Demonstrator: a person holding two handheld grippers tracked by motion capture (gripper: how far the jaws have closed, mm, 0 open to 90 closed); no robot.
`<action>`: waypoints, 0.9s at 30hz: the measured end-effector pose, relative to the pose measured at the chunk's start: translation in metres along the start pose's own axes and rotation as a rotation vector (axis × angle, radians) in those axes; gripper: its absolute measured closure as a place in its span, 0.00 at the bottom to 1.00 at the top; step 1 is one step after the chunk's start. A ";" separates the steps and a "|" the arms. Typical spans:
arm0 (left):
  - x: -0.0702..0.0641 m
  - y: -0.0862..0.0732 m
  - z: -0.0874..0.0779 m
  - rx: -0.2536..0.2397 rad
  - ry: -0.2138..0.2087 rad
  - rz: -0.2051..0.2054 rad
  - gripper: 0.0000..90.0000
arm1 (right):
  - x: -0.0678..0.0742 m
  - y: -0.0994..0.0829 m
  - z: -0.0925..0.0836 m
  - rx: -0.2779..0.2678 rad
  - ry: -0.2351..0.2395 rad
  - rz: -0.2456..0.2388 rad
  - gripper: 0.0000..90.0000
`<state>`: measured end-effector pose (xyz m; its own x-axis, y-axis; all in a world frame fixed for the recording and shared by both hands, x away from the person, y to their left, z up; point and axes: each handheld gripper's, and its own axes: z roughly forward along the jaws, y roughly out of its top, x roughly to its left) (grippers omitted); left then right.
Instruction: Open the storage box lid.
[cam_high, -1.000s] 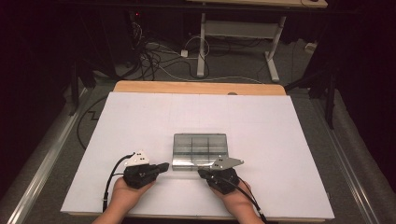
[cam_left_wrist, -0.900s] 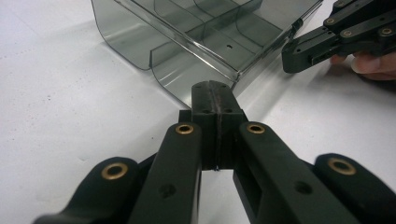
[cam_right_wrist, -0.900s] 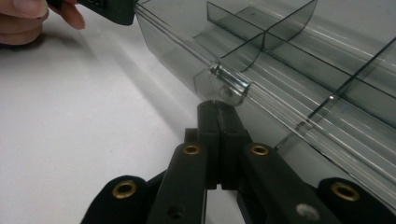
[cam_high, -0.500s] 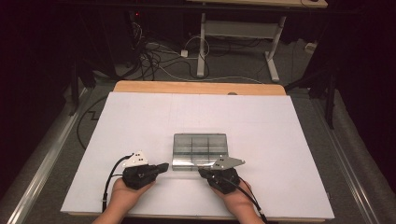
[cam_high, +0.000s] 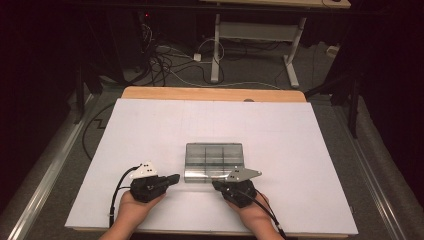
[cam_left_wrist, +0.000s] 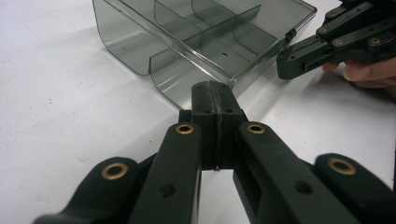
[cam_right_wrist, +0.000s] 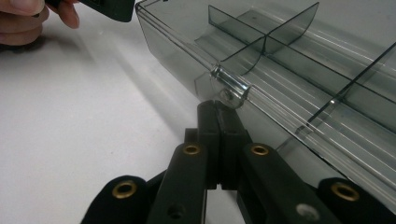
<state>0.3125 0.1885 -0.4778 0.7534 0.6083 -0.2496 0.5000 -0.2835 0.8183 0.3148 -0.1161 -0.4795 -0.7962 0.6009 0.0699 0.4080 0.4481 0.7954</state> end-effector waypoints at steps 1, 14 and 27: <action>0.000 0.000 0.000 0.000 -0.001 0.002 0.97 | 0.000 0.000 0.000 0.000 0.000 0.000 1.00; 0.000 0.000 0.001 0.001 -0.002 0.003 0.97 | 0.001 0.000 0.000 0.001 -0.004 -0.002 1.00; -0.001 0.000 -0.002 -0.010 -0.012 0.013 0.97 | 0.001 0.000 0.000 -0.002 -0.005 -0.002 1.00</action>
<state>0.3111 0.1897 -0.4762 0.7650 0.5956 -0.2450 0.4860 -0.2843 0.8264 0.3140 -0.1157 -0.4793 -0.7949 0.6033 0.0653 0.4053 0.4478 0.7970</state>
